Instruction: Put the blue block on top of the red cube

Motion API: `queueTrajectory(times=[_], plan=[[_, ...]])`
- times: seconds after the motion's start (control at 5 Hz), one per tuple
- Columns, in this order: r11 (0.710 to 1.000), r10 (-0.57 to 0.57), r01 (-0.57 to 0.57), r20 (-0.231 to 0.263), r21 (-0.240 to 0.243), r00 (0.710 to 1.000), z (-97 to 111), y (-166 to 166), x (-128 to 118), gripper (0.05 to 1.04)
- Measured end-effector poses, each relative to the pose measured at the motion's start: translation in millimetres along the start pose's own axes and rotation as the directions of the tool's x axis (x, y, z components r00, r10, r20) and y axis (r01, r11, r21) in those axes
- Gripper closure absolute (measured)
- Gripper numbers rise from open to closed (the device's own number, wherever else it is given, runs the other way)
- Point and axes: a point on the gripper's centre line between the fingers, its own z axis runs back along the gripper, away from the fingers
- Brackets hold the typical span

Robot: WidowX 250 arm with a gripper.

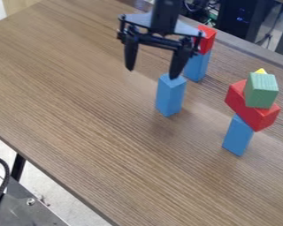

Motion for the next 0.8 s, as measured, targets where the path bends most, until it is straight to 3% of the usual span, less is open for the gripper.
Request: queueTrajectory(times=[0.2, 0.6, 0.8], plan=[[0.995, -0.098, 0.1, -0.071, 0.023, 0.993, -4.5, -6.2, 2.1, 0.084], [0.958, -0.284, 0.286, -0.118, 0.001, 0.952, -0.6, -3.6, -0.7, 0.084], [0.934, -0.356, 0.354, -0.132, -0.042, 0.925, 3.3, -1.7, 0.9, 0.084]])
